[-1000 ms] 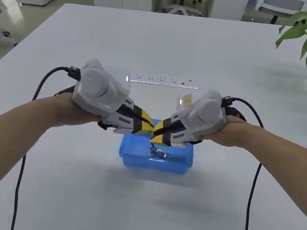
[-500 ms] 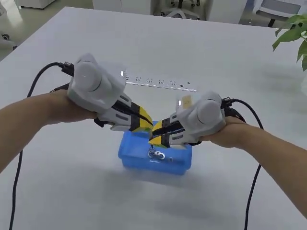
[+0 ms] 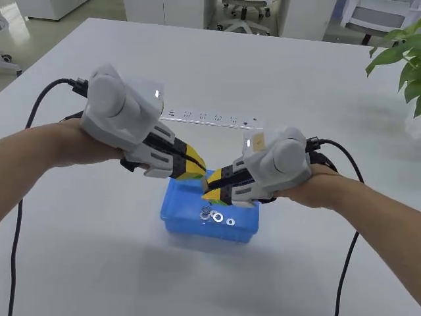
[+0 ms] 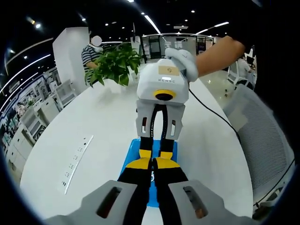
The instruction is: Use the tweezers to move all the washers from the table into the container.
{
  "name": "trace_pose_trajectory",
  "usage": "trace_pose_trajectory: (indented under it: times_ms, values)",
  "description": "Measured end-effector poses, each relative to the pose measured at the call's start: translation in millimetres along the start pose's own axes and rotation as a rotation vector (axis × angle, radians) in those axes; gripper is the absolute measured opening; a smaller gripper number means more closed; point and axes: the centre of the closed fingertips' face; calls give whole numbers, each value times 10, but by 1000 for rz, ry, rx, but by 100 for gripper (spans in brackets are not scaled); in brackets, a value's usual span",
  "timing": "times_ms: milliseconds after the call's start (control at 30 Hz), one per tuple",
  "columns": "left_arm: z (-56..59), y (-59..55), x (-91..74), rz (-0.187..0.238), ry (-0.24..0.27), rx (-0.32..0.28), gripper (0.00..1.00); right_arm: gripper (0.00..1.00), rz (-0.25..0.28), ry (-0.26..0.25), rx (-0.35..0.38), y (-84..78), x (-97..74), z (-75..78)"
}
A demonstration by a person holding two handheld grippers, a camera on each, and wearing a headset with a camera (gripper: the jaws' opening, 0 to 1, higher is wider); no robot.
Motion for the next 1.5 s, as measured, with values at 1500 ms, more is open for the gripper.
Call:
trace_pose_trajectory:
  times_ms: [1500]
  values:
    - [701, -598, 300, -252, -106, 31, 5, 8, -138, 76, -79, -126, -337, -722]
Point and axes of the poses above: the centre of the closed fingertips' face, and the gripper's own axes: x roughly forward along the fingers, z roughly to its right, y roughly out of its top, and after that the axes turned 13 degrees about -y, right-handed
